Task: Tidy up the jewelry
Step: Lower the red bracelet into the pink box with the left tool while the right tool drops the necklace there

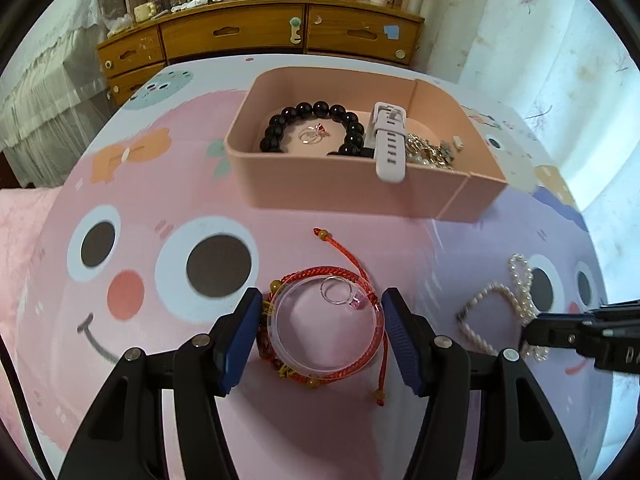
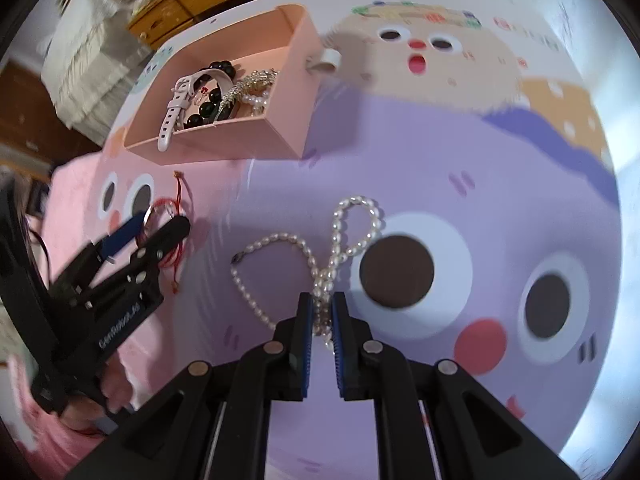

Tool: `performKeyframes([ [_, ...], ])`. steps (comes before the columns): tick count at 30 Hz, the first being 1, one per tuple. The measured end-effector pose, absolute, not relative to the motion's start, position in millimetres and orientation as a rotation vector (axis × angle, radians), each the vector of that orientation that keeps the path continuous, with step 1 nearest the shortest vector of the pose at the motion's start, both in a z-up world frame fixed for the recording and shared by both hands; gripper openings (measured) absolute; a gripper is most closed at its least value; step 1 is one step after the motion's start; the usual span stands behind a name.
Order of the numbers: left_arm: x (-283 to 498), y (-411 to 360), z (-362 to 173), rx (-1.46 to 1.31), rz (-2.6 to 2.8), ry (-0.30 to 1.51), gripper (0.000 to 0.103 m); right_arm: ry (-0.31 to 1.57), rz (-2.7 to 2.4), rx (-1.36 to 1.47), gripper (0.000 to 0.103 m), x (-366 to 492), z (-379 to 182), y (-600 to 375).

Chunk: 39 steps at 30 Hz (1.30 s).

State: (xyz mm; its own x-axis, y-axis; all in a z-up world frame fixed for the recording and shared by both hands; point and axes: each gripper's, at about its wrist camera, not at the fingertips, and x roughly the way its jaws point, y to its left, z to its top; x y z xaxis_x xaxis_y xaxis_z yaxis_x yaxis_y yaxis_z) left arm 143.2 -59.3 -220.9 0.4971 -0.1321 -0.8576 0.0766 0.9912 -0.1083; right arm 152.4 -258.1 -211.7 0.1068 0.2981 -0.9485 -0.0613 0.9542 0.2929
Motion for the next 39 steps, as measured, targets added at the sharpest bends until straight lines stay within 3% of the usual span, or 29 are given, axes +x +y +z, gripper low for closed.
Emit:
performKeyframes([
  [16, 111.4, -44.5, -152.9, 0.077, -0.395, 0.994, 0.060, 1.333, 0.377, 0.355, 0.009, 143.2, -138.3, -248.9],
  [29, 145.4, -25.1, -62.5, 0.162, -0.505, 0.870, 0.060, 1.028, 0.414, 0.332, 0.009, 163.5, -46.0, -227.7],
  [39, 183.2, -6.0, -43.2, 0.014, -0.440, 0.690, 0.060, 0.669, 0.421, 0.327, 0.009, 170.3, -7.3, -214.0],
])
